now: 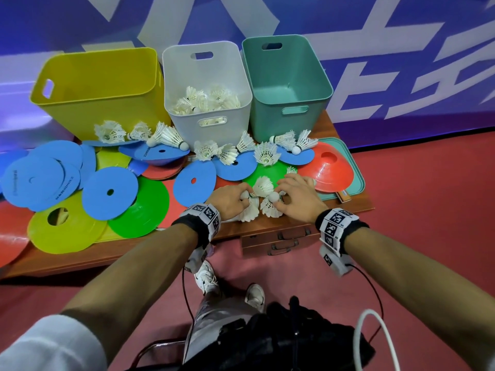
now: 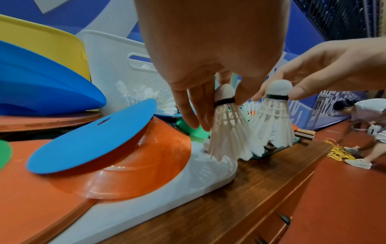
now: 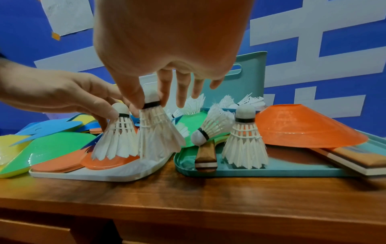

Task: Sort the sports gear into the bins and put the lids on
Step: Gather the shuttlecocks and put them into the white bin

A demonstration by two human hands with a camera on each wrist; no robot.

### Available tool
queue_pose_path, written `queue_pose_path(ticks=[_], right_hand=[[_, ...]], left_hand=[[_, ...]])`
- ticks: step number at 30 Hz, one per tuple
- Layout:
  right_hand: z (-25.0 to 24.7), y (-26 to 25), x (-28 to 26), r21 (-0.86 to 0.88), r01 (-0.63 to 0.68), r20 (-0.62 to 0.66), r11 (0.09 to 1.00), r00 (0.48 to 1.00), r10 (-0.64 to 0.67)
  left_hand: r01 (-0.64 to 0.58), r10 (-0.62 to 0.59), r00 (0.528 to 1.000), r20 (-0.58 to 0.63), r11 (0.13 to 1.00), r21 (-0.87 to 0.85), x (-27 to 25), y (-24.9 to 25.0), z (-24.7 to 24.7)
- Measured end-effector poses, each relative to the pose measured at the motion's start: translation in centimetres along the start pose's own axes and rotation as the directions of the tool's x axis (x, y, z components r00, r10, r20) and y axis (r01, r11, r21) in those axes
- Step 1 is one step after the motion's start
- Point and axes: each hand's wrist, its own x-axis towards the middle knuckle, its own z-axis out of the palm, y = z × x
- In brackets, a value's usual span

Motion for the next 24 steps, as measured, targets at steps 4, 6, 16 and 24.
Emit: queue_pose_path(ticks=[4,6,16,24], right_hand=[[0.1,0.0,0.5,0.135,-0.058,-0.055,0.989,0.996,0.065],[-0.3,-0.3,0.7,0.175,-0.075,-0.060,0.982,0.994,0.087],[-0.9,0.3,0.4,0.120,-0.118,0.013,0.986,0.993,0.117],[0.1,1.2,-0.8,0.110,-0.102,0.016,0.989,0.995,0.101]], left_hand=[[-0.014,0.014,1.000,-0.016,1.000,-0.017,-0.2,0.1,-0.3],[-0.009,0.009,0.999,-0.033,1.000,-0.020,-0.3,0.1,-0.6],[0.007,-0.007,1.000,-0.030,1.000,0.013,-0.4,-0.6,-0.7],[-0.035,0.035,0.999,0.000,0.999,0.026,0.6,-0.2,0.2]])
